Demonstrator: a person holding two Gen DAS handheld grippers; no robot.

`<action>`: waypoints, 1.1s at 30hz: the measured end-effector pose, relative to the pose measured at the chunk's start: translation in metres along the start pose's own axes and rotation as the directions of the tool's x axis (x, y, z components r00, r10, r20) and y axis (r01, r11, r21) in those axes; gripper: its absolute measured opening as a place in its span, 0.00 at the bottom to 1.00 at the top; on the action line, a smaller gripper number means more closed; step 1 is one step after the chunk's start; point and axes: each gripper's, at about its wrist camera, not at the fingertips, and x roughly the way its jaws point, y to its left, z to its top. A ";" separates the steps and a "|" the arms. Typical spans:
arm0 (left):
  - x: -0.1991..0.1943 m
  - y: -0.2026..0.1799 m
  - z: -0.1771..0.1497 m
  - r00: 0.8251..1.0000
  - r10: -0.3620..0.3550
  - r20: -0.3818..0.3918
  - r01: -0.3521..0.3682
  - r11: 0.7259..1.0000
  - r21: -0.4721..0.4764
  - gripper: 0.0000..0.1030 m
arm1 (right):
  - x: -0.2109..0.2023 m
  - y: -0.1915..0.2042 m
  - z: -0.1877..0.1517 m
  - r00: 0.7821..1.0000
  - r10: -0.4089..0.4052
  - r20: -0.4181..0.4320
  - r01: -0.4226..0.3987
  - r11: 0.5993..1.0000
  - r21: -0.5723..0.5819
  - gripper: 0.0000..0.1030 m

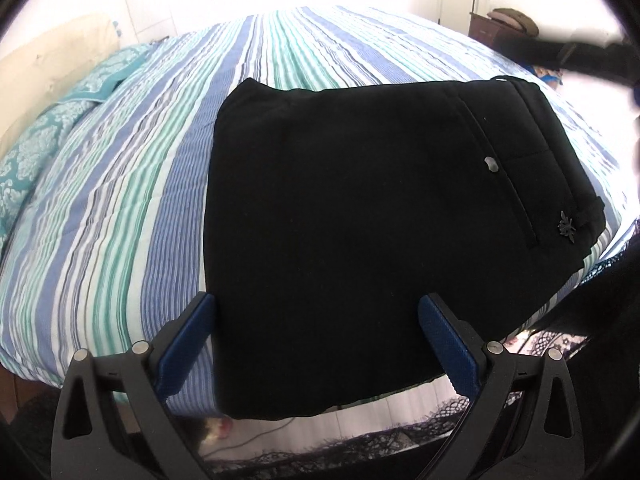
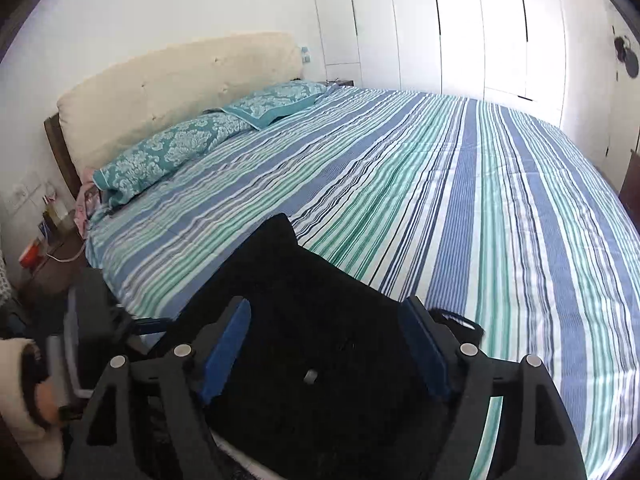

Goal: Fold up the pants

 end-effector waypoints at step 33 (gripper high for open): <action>0.121 0.191 0.171 0.978 0.004 -0.210 -0.105 0.875 -0.473 0.82 | 0.078 -0.029 -0.068 0.999 0.006 -0.052 0.001 0.990 0.140 0.70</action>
